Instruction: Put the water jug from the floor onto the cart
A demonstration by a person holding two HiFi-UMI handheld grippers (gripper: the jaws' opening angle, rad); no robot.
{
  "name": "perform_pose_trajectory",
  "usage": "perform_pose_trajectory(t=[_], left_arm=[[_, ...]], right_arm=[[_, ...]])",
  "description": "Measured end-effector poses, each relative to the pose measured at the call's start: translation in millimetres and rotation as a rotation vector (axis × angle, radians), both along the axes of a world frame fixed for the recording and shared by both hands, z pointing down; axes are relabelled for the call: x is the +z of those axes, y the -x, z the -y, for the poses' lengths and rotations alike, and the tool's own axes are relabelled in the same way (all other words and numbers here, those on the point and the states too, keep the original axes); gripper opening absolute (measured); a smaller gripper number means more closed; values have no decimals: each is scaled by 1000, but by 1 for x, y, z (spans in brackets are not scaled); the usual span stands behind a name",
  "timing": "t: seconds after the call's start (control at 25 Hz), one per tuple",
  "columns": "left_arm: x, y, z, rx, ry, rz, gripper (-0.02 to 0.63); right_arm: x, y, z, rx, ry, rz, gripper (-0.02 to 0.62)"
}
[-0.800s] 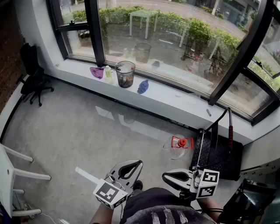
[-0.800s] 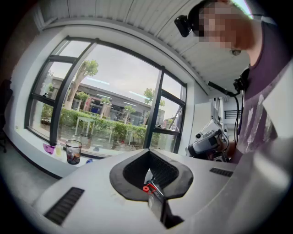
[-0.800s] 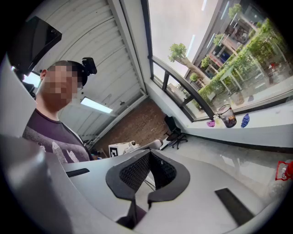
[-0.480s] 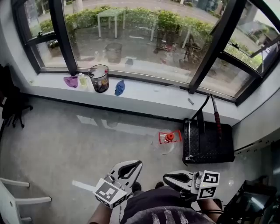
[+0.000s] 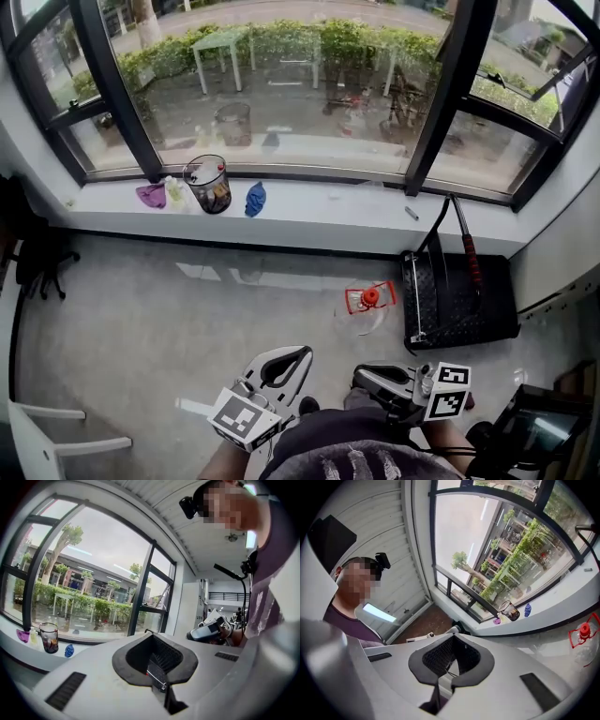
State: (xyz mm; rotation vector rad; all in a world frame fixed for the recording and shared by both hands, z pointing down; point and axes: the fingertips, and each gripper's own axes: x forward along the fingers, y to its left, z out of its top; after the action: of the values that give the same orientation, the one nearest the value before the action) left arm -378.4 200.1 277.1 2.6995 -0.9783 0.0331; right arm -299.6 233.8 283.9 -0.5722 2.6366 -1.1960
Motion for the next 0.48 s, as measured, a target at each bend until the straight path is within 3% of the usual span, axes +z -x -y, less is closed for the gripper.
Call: perform_pose_trajectory(t=[0.2, 0.48], left_arm=[[-3, -17, 19, -85, 43, 57, -9], [-13, -90, 59, -93, 36, 125, -9]], right_arm=[[-5, -18, 26, -72, 1, 36, -2], [-4, -84, 73, -102, 32, 95, -2]])
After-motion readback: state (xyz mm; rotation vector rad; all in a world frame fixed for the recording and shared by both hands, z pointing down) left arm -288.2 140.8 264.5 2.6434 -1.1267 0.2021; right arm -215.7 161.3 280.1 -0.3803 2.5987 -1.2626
